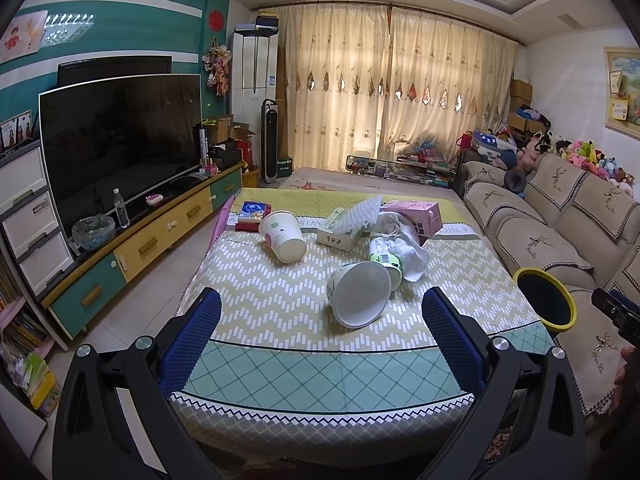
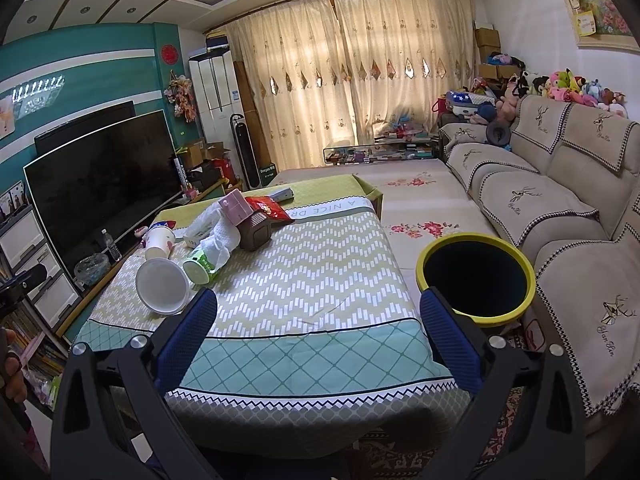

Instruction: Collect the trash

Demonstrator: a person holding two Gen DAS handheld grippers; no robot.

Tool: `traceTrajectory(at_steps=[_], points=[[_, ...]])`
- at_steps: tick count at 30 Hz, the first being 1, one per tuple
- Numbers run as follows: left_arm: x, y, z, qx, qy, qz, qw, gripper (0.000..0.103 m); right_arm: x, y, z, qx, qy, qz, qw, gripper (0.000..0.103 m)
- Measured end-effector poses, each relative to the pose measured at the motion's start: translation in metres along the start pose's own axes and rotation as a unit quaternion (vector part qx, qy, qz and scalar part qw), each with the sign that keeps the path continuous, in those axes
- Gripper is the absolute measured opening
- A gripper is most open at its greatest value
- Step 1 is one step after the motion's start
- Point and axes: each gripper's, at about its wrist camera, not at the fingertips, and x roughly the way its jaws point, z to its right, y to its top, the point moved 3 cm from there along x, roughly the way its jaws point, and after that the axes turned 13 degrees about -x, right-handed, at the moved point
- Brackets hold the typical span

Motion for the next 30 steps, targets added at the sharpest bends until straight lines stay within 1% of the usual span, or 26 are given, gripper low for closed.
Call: traceTrajectory(at_steps=[14, 30], points=[[0.012, -0.006, 0.001, 0.001, -0.002, -0.013, 0.9999, 0.099, 0.002, -0.002, -0.003, 0.001, 0.000, -0.003, 1.000, 0.097], [0.019, -0.008, 0.001, -0.001, -0.001, -0.019, 0.9998, 0.099, 0.004, -0.004, -0.003, 0.004, 0.002, -0.007, 1.000, 0.097]])
